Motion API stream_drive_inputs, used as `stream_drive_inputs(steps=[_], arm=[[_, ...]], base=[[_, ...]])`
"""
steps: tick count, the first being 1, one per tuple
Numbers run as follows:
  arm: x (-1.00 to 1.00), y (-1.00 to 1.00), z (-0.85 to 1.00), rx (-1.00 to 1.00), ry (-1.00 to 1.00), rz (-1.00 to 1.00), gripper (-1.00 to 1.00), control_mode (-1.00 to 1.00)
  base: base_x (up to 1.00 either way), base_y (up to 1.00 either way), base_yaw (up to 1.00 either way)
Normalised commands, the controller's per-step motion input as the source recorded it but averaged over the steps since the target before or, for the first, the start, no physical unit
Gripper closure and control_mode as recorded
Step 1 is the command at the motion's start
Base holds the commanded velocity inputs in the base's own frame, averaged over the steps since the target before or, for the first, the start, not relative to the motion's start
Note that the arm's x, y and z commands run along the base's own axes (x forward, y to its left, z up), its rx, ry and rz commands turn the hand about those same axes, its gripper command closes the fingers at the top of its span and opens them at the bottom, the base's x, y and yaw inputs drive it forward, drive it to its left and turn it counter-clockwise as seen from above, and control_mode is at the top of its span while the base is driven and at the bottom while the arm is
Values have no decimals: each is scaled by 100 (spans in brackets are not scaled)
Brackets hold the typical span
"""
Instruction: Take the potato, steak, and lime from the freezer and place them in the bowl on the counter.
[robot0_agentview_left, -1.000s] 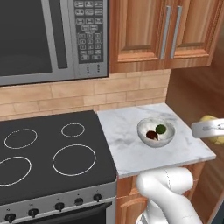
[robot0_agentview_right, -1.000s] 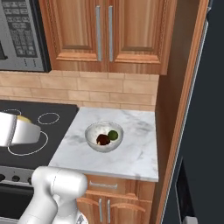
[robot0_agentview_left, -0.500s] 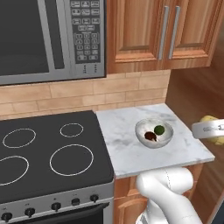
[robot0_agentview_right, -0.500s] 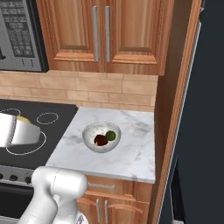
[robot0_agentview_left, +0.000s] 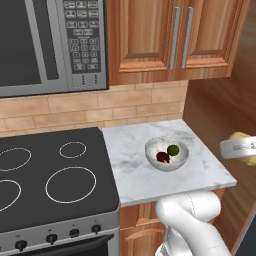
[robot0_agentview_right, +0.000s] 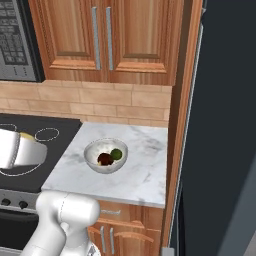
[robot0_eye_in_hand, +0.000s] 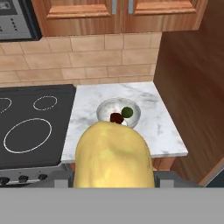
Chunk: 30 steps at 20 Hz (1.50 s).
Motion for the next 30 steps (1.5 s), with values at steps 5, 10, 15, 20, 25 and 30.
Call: stream_drive_inputs(steps=[5, 10, 15, 20, 25, 30], arm=[[8, -1, 0, 0, 0, 0, 100, -100], [57, -5, -5, 0, 3, 0, 100, -100], [58, -5, -24, 0, 6, 0, 100, -100], [45, 0, -41, 0, 5, 0, 100, -100], [49, 0, -38, 0, 4, 0, 100, -100], [46, -2, -38, 0, 2, 0, 100, -100]], base=[[25, -17, 0], [0, 0, 0], [0, 0, 0], [0, 0, 0], [0, 0, 0], [0, 0, 0]])
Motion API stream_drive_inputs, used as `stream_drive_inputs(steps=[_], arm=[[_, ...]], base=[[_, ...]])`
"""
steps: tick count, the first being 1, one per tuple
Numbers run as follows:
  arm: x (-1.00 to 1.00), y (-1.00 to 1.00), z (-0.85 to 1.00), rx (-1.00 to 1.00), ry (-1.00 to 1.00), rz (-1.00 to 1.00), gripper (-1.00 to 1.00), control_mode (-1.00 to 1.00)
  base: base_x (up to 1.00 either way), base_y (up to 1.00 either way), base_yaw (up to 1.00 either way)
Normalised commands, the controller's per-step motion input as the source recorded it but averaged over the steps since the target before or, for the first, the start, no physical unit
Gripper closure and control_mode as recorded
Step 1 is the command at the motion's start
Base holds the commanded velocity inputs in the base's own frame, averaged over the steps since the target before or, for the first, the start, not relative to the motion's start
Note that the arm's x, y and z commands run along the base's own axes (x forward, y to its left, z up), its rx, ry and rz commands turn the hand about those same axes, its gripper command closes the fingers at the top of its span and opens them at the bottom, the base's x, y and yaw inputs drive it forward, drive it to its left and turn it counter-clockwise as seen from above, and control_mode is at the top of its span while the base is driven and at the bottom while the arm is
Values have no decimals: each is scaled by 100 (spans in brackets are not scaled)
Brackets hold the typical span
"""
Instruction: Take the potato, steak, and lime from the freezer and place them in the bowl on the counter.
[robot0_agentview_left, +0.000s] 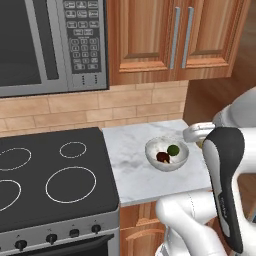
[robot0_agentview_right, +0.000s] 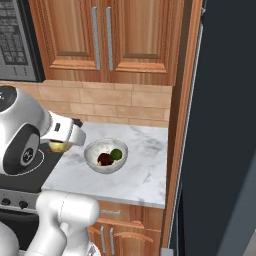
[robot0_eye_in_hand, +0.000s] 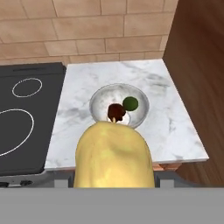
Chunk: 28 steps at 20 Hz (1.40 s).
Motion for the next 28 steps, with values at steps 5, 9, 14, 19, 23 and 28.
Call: stream_drive_inputs(steps=[5, 9, 14, 19, 23, 28], arm=[[53, -2, -44, 0, 0, 0, 100, -100], [60, -2, -39, 0, 0, 0, 100, -100], [61, -6, -33, 0, 1, 1, 100, -100], [61, -6, -33, 0, 1, 1, 100, -100], [51, 0, -39, 0, 2, 1, 100, -100], [41, 0, -41, 0, 1, 1, 100, -100]], base=[[0, 0, 0], [0, 0, 0], [0, 0, 0], [0, 0, 0], [0, 0, 0], [0, 0, 0]])
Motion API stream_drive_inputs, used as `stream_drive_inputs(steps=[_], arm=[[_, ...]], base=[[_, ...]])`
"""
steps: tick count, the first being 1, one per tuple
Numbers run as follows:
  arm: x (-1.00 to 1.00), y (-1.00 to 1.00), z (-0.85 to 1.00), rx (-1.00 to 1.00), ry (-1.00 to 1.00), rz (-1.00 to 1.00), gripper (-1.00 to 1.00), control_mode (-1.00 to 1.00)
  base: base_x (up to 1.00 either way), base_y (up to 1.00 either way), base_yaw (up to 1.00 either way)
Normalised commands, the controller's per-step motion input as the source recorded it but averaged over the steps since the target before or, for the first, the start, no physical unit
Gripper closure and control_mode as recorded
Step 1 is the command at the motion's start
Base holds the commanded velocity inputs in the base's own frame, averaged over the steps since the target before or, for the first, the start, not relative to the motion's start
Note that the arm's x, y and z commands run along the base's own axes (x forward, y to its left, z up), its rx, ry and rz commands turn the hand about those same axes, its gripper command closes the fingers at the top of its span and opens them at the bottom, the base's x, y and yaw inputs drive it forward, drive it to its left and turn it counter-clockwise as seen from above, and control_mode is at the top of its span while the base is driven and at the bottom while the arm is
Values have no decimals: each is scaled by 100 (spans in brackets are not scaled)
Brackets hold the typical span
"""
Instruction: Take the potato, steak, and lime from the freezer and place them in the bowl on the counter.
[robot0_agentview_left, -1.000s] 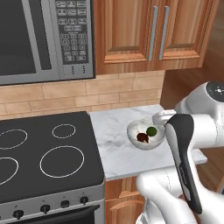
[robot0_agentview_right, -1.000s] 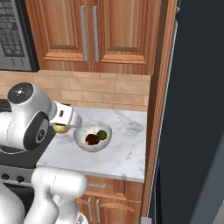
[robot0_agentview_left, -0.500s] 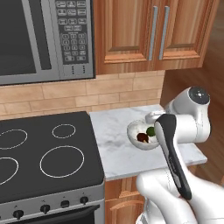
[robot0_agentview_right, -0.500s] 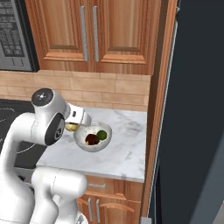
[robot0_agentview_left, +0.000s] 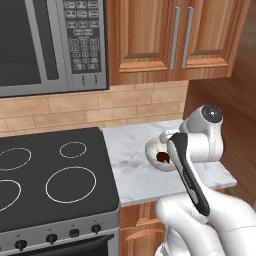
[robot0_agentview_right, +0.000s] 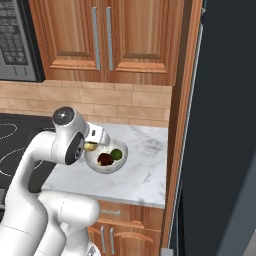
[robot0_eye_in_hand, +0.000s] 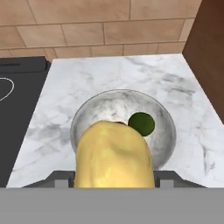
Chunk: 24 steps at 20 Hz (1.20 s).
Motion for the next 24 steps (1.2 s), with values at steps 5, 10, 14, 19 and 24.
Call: stream_drive_inputs(steps=[5, 10, 14, 19, 24], arm=[[37, 0, -32, 0, 0, 1, 100, -100], [37, 0, -27, 0, 0, 0, 100, -100], [27, 0, -23, 0, 0, 0, 100, -100], [21, 0, -16, 0, 0, 0, 100, -100], [26, 0, -17, 0, 0, 0, 100, -100]], base=[[0, 0, 0], [0, 0, 0], [0, 0, 0], [0, 0, 0], [0, 0, 0]])
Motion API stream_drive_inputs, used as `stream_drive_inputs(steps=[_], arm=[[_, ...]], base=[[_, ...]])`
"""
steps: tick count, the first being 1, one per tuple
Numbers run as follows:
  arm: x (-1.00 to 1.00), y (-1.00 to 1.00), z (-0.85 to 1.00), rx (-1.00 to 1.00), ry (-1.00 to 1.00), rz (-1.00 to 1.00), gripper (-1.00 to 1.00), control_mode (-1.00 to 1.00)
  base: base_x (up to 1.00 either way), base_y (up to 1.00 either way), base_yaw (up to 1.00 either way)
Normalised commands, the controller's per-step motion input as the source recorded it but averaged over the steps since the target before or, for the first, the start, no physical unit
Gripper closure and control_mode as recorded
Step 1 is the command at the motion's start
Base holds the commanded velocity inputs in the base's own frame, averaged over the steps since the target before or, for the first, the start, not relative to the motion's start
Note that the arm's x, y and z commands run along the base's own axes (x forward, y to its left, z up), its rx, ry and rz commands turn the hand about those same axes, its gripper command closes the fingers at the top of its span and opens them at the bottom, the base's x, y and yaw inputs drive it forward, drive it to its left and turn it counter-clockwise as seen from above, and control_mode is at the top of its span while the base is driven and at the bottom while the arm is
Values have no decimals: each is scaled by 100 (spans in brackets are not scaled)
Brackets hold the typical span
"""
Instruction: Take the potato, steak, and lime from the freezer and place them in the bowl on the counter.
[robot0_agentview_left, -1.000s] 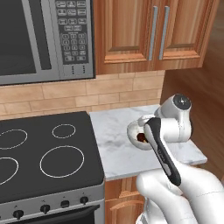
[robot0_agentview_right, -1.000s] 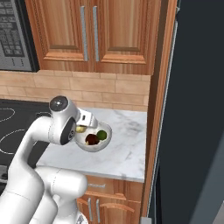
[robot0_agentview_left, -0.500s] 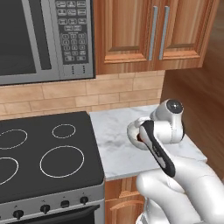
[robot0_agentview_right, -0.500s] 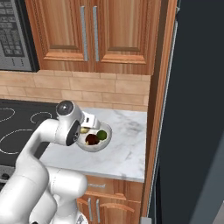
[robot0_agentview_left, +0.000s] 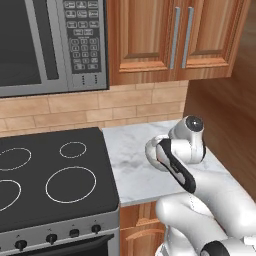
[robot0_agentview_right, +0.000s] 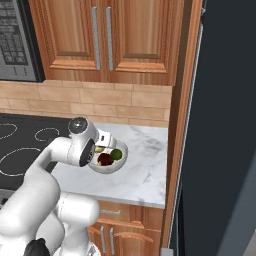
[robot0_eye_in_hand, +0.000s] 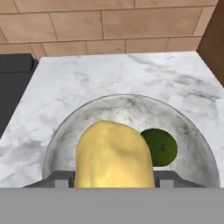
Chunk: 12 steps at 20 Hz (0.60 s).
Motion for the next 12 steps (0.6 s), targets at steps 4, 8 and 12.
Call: stream_drive_inputs(steps=[4, 8, 12], arm=[[23, 0, -14, 0, 0, 0, 100, -100], [26, 0, -15, 0, 0, 0, 100, -100], [27, 0, -15, 0, 0, 0, -100, -100]], base=[[0, 0, 0], [0, 0, 0], [0, 0, 0]])
